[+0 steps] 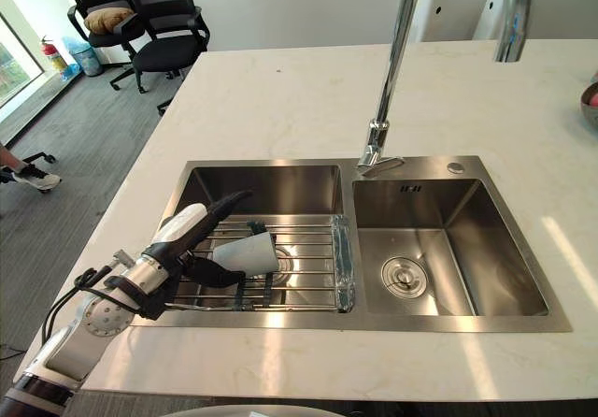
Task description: Walk over to the sink, pick up the cup, carry it to the dishwasher, place the cup inside the dishwasher, then close the dishwasher door
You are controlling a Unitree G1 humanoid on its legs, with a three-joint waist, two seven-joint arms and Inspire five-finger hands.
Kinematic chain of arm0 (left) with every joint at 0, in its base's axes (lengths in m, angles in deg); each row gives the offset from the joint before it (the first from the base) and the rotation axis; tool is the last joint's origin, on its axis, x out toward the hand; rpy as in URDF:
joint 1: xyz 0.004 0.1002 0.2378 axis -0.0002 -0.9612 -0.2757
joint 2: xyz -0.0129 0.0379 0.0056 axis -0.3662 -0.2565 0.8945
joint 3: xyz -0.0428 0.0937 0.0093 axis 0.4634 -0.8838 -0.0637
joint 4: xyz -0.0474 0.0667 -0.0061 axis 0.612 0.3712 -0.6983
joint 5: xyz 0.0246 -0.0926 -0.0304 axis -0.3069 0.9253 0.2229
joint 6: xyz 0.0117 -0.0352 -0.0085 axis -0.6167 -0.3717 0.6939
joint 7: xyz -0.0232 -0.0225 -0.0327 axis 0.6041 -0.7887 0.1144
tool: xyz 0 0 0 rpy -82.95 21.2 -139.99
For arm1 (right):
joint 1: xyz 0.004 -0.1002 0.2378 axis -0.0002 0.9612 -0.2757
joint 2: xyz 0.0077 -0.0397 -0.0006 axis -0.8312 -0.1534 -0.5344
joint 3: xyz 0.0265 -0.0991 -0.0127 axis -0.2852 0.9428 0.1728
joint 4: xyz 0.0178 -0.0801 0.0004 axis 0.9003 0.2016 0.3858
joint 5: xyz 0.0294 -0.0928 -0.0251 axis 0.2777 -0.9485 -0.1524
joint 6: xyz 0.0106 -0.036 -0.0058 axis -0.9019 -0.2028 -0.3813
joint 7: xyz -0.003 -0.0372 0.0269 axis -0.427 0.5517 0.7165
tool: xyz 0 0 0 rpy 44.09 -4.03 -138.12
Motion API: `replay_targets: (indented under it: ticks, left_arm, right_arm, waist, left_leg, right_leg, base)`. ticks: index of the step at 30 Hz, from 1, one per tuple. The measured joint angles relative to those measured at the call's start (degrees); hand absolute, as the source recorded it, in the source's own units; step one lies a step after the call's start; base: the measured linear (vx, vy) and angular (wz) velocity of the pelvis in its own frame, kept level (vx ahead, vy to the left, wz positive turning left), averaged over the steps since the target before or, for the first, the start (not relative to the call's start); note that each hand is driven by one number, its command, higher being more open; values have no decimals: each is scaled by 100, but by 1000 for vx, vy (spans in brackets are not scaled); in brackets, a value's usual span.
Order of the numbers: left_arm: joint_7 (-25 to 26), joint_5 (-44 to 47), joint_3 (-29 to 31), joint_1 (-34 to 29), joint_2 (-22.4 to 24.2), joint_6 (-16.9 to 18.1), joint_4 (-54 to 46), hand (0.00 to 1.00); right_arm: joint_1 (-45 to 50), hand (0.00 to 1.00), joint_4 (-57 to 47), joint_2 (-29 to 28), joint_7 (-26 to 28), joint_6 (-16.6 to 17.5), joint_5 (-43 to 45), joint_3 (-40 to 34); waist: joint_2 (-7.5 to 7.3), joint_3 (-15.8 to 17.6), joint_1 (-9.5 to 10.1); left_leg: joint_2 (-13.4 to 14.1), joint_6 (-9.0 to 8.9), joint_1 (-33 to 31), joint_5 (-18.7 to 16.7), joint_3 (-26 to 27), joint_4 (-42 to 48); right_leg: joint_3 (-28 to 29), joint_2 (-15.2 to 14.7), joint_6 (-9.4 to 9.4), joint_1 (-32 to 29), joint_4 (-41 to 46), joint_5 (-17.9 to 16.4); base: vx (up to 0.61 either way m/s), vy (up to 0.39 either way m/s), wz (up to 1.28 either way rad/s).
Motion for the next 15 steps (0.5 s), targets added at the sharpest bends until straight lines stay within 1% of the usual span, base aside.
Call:
replay_targets:
  ticks: [1, 3, 5, 6, 8, 9, 10, 11, 13, 15]
  left_arm:
    - [182, -1, 164, -58, 161, 155, -224, 100]
    - [373, -1, 373, -141, 323, 355, -535, 100]
    - [455, 2, 563, -256, 444, 582, -906, 100]
    - [443, 12, 586, -283, 459, 643, -970, 100]
    - [159, 296, 641, -404, 526, 707, -1175, 100]
    - [-87, 566, 646, -453, 583, 678, -1250, 100]
    - [-501, 939, 644, -498, 649, 568, -1328, 100]
    - [-822, 1078, 641, -519, 678, 455, -1343, 100]
    - [-1125, 1075, 621, -583, 691, 267, -1341, 100]
    - [-1277, 1065, 539, -629, 691, 88, -1329, 100]
  right_arm:
    - [13, 100, 0, -4, -34, 1, 0, 2]
    - [31, 100, 1, -6, -88, 1, -1, 11]
    - [60, 100, 3, -7, -115, 4, -2, 29]
    - [71, 100, 3, -6, -119, 4, -2, 43]
    - [88, 100, 3, -3, -140, 7, -3, 109]
    - [95, 100, 4, 1, -154, 12, -4, 128]
    - [105, 100, 8, 1, -171, 20, -6, 171]
    - [110, 100, 23, 1, -179, 34, -8, 215]
    - [108, 100, 44, 2, -182, 56, -10, 241]
    - [108, 100, 65, -1, -182, 67, -8, 260]
  waist:
    - [-1, 0, 33]
    - [-2, 0, 109]
    - [-3, -1, 164]
    - [-5, -3, 174]
    - [-10, -13, 197]
    - [-13, -22, 205]
    - [-22, -35, 219]
    - [-28, -48, 225]
    - [-34, -58, 226]
    - [-37, -63, 227]
  left_leg:
    - [-4, 1, -57, 1, -65, 47]
    - [-3, 0, -98, 1, -102, 94]
    - [-5, 0, -159, 0, -163, 167]
    - [-5, -1, -166, 1, -173, 177]
    - [-3, -1, -200, 0, -201, 215]
    - [-2, -2, -212, -1, -212, 226]
    - [0, -3, -232, -2, -228, 242]
    - [1, -4, -249, -3, -244, 252]
    - [3, -7, -266, 0, -248, 259]
    - [2, -9, -305, 2, -248, 274]
  right_leg:
    - [-43, -8, 0, -2, 12, 0]
    - [-73, -6, -2, 1, 13, 1]
    - [-118, 0, -7, 13, 14, 2]
    - [-127, 1, -9, 17, 14, 3]
    - [-144, 2, -18, 25, 13, 9]
    - [-151, 2, -21, 25, 12, 11]
    - [-163, 2, -26, 24, 12, 14]
    - [-179, 3, -30, 22, 12, 17]
    - [-182, 6, -38, 10, 12, 22]
    - [-180, 6, -44, -23, 14, 28]
  base:
    - [-37, -15, 22]
    - [-38, -14, 14]
    - [-67, -18, 12]
    - [-81, -18, 12]
    - [-67, -11, 5]
    - [-73, -10, 5]
    - [-79, -12, 7]
    - [-58, -9, 6]
    - [-45, -9, 2]
    - [-20, -5, 0]
